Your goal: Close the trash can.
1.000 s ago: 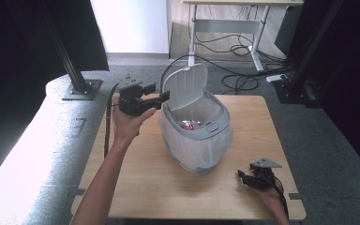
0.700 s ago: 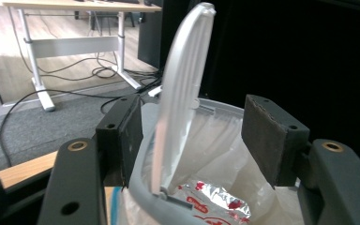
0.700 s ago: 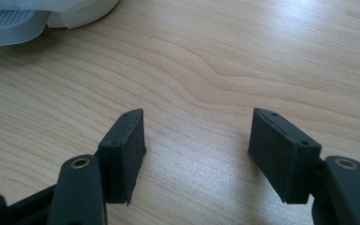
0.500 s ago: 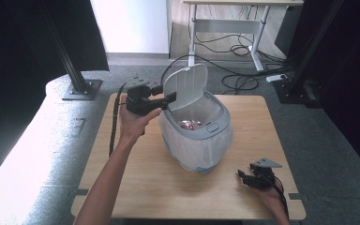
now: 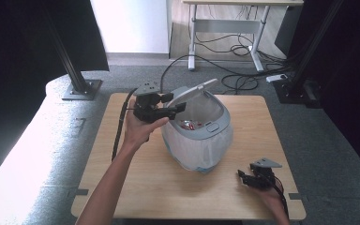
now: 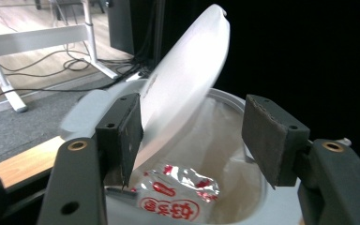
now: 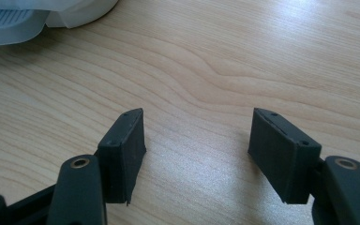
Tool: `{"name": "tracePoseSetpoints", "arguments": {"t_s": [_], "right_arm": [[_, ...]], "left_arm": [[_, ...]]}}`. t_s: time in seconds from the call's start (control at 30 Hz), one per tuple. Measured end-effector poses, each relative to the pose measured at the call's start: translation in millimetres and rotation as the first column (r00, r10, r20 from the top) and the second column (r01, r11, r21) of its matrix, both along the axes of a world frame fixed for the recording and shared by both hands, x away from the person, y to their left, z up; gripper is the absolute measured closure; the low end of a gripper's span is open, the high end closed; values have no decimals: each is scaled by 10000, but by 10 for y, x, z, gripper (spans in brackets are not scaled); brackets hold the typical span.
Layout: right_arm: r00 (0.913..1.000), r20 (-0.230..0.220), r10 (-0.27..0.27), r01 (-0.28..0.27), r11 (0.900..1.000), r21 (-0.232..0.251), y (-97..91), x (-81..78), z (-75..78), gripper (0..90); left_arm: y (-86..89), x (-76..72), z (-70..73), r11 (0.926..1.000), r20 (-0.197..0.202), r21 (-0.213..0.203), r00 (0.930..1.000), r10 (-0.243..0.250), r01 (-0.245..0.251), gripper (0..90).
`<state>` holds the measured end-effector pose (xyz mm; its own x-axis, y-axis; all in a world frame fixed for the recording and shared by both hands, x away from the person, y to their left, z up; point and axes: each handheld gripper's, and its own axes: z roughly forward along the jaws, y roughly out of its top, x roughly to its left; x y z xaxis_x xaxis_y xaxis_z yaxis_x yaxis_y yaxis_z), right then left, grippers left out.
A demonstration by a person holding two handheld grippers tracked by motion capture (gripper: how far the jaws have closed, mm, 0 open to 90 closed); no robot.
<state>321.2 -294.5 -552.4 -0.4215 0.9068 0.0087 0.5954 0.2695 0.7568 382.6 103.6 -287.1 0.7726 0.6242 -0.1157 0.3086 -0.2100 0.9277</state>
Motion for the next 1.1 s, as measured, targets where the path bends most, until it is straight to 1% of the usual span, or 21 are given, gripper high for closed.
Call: {"name": "tracePoseSetpoints", "arguments": {"t_s": [0.13,0.2,0.27,0.33,0.43,0.47,0.53,0.6,0.63,0.67,0.73,0.77,0.8,0.83,0.87,0.9,0.97,1.1], "right_arm": [[10000,1,-3,3,10000,-6,0,0,0,353],[10000,3,-3,3,10000,-6,0,0,0,353],[10000,3,-1,1,10000,-8,0,0,0,353],[10000,3,-2,2,10000,-9,0,0,0,353],[10000,4,-4,4,10000,-9,1,0,0,353],[10000,4,-2,2,10000,-10,1,0,0,353],[10000,4,-3,3,10000,-10,1,0,0,353],[10000,2,-4,4,10000,-11,1,0,0,353],[10000,4,-5,5,10000,-10,1,0,0,353],[10000,3,-4,4,10000,-11,1,0,0,353],[10000,4,-3,3,10000,-14,1,0,0,353],[10000,3,-4,4,10000,-11,1,0,0,353],[10000,3,-6,6,10000,-12,1,0,0,353],[10000,4,-5,5,10000,-10,1,0,0,353],[10000,6,-3,3,10000,-14,1,0,0,353],[10000,15,-15,15,10000,-6,2,0,-1,353],[10000,5,-3,3,10000,-11,1,0,0,353],[10000,18,-13,13,10000,-6,2,0,-1,353]], "left_arm": [[-58,-70,-27,9995,-95,60,9995,-311,312,378],[-78,-93,-52,9994,-256,57,9991,-340,341,371],[-87,-103,-79,9992,-411,-44,9984,-389,387,366],[-92,-98,-108,9992,-531,-65,9978,-396,393,367],[-101,-73,-165,9986,-825,-147,9953,-515,504,367],[-106,-63,-184,9987,-892,-106,9947,-514,507,368],[-113,-55,-202,9988,-934,-91,9944,-494,488,367],[-134,-35,-248,9984,-1028,-187,9932,-554,537,352],[-150,-32,-263,9985,-1047,-142,9930,-547,535,345],[-174,-30,-279,9987,-1042,-7,9932,-512,514,340],[-238,-36,-316,9983,-748,558,9971,-132,174,347],[-238,-36,-316,9983,-748,558,9971,-132,174,344],[-294,-35,-344,9967,-602,806,9982,22,26,332],[-321,-36,-355,9960,-530,891,9985,108,-61,319],[-321,-36,-355,9960,-530,891,9985,108,-61,315],[-377,-42,-379,9922,-236,1205,9991,342,-311,312],[-434,-65,-407,9869,199,1491,9981,587,-610,307],[-465,-70,-419,9863,238,1427,9965,798,-824,299]]}}
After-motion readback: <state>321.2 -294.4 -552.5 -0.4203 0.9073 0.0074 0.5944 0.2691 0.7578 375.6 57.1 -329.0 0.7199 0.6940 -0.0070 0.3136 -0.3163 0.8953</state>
